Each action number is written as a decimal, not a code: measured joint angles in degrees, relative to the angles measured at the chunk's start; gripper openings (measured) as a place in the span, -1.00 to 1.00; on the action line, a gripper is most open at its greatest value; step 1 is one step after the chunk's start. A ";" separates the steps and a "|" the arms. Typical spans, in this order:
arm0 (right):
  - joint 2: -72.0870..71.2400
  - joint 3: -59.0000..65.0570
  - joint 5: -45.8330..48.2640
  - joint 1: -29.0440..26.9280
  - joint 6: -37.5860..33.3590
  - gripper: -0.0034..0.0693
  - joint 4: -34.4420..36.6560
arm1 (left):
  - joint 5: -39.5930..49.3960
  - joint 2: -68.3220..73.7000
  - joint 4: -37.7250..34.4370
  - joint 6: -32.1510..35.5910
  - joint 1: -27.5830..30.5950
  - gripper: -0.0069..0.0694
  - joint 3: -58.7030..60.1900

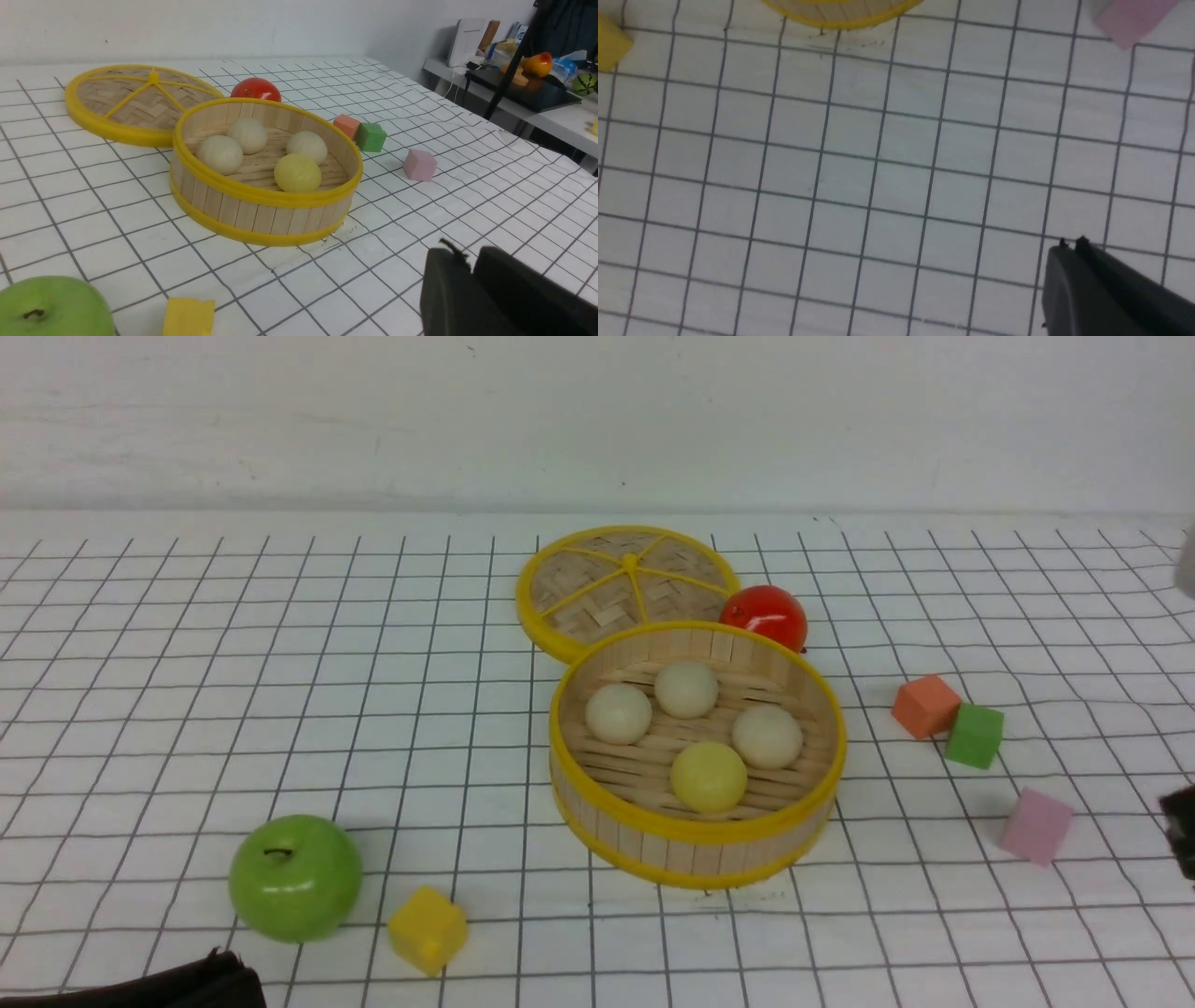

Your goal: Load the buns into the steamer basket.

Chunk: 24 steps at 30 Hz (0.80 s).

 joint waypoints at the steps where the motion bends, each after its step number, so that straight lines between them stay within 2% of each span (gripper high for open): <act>1: -4.69 4.54 -5.06 -2.25 -2.47 -0.95 0.52 | 0.00 0.00 0.00 0.00 0.00 -0.61 0.00; 2: -10.23 9.63 -11.38 -4.97 -5.05 -0.95 1.74 | 0.00 0.00 0.00 0.00 0.00 -0.61 0.00; 3: -10.23 10.59 -11.38 -5.38 -5.50 -0.95 1.97 | 0.00 0.00 0.00 0.00 0.00 -0.61 0.00; 4: -14.67 14.51 -16.08 -6.97 -7.40 -0.95 2.96 | 0.00 0.00 0.00 0.00 0.00 -0.61 0.00; 5: -24.27 25.20 -25.07 -10.69 -12.02 -0.95 4.98 | 0.00 0.00 0.00 0.00 0.00 -0.60 0.00; 6: -24.27 26.26 -25.07 -11.04 -12.78 -0.95 5.14 | 0.00 0.00 0.00 0.00 0.00 -0.60 0.00; 7: -32.99 35.44 -31.77 -13.61 -15.92 -0.95 6.05 | 0.00 0.00 0.00 0.00 0.00 -0.59 0.00; 11: -47.54 50.37 -39.15 -17.28 -17.25 -0.95 8.07 | 0.03 0.00 0.00 0.00 0.00 -0.58 0.00; 16: -55.94 59.99 -41.27 -19.14 -17.35 -0.95 9.70 | 0.07 0.00 0.00 0.00 0.00 -0.58 0.00; 24: -56.50 61.12 -43.73 -19.51 -17.35 -0.93 10.82 | 0.16 0.00 -0.06 0.00 0.00 -0.58 0.00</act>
